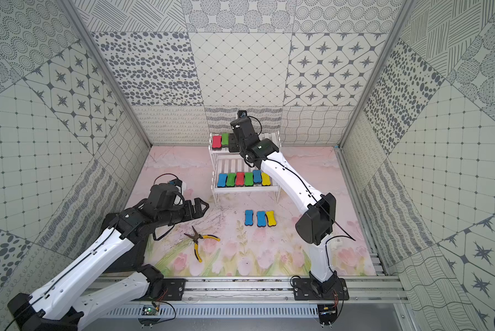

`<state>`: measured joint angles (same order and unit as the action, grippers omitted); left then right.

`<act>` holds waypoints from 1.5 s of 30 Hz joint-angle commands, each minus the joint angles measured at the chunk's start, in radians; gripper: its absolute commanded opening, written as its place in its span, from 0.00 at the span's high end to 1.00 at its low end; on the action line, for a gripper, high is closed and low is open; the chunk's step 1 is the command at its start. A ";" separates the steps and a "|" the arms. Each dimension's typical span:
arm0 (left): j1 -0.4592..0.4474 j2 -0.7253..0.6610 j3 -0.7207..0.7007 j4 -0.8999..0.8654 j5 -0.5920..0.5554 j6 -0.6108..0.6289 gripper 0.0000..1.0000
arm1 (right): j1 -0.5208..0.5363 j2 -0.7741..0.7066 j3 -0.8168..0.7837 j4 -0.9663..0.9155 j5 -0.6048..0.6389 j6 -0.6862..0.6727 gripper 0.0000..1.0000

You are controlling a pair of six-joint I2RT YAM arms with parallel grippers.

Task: Remove the whiteboard erasers from the shelf
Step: Pick up the whiteboard eraser from the shelf.

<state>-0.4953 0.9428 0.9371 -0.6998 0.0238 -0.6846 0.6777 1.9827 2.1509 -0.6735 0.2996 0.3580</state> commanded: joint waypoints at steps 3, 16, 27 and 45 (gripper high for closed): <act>0.003 0.005 0.003 -0.010 0.010 0.021 0.01 | -0.020 0.029 0.050 -0.038 -0.026 0.003 0.49; 0.004 0.014 0.006 -0.004 0.017 0.014 0.01 | -0.061 0.004 -0.020 -0.064 -0.047 0.004 0.51; 0.004 0.032 0.008 0.018 0.037 0.006 0.01 | -0.072 -0.059 -0.037 -0.054 -0.070 -0.075 0.42; 0.004 0.052 0.060 0.020 0.048 0.033 0.01 | -0.044 0.117 0.223 -0.143 -0.030 -0.053 0.34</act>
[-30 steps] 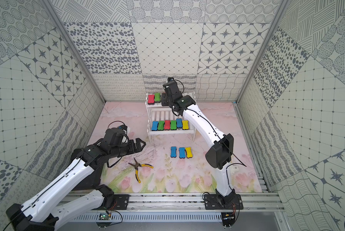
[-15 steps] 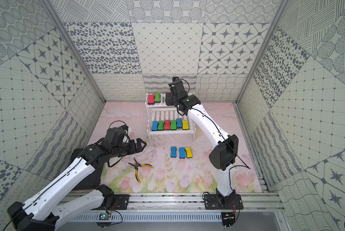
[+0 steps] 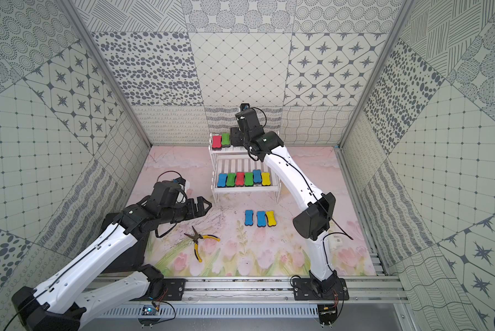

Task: Remove the whiteboard erasers from the shelf
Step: Pick up the whiteboard eraser from the shelf.

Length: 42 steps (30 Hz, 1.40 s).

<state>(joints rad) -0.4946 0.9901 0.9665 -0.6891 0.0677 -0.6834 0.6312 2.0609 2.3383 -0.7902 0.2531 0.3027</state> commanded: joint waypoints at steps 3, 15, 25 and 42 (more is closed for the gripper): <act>0.004 0.011 0.046 0.004 0.005 0.040 0.01 | 0.004 0.068 0.069 -0.052 0.027 0.014 0.34; 0.004 0.020 0.091 -0.021 -0.005 0.065 0.01 | 0.007 0.083 0.073 -0.072 0.044 0.029 0.55; 0.004 0.007 0.137 -0.044 -0.011 0.080 0.01 | 0.022 -0.035 0.048 -0.034 0.036 0.009 0.69; 0.003 -0.136 0.078 -0.091 -0.108 0.099 0.01 | 0.326 -0.709 -1.107 0.454 0.139 0.234 0.69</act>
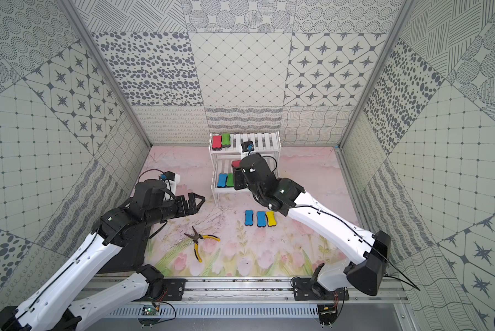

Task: Remove the whiteboard erasers from the shelf
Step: Place the whiteboard eraser at the center of the board.

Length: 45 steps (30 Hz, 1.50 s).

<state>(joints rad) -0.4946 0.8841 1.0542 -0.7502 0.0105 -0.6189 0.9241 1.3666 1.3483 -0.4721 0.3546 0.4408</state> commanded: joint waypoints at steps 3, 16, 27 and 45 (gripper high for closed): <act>0.004 -0.041 -0.002 -0.045 -0.062 0.039 0.01 | 0.087 -0.018 -0.256 0.211 0.074 0.149 0.69; 0.002 -0.066 0.026 -0.089 -0.090 0.036 0.01 | 0.138 0.347 -0.412 0.570 0.137 0.360 0.70; 0.004 -0.057 0.031 -0.092 -0.085 0.029 0.01 | 0.102 0.461 -0.389 0.507 0.167 0.433 0.69; 0.004 -0.020 0.020 -0.081 -0.067 0.022 0.01 | 0.105 0.469 -0.388 0.489 0.154 0.443 0.54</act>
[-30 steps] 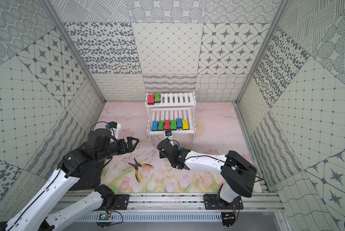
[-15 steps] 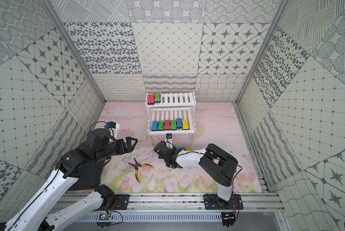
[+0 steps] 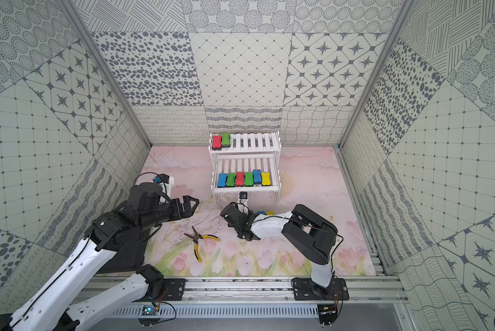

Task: Remove the whiteboard erasers from the shelf
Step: Place the whiteboard eraser at the center of the board, then pick up the whiteboard eraser from the shelf.

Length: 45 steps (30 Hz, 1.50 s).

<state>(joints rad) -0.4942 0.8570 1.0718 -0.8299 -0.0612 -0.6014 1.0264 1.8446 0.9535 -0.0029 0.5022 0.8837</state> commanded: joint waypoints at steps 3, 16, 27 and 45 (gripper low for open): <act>0.003 0.009 0.004 0.000 0.007 0.003 0.01 | 0.007 -0.026 0.000 0.022 0.006 -0.008 0.51; 0.003 0.124 0.187 0.006 0.011 0.050 0.01 | 0.037 -0.303 -0.072 -0.036 -0.048 -0.156 0.50; -0.053 0.622 0.727 0.009 -0.024 0.159 0.13 | 0.000 -0.517 -0.152 -0.137 -0.032 -0.194 0.52; -0.055 1.201 1.432 -0.135 -0.247 0.296 0.28 | -0.068 -0.544 -0.218 -0.149 -0.071 -0.138 0.53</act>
<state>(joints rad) -0.5468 1.9823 2.4100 -0.9081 -0.2047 -0.3779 0.9688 1.3266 0.7547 -0.1684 0.4438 0.7292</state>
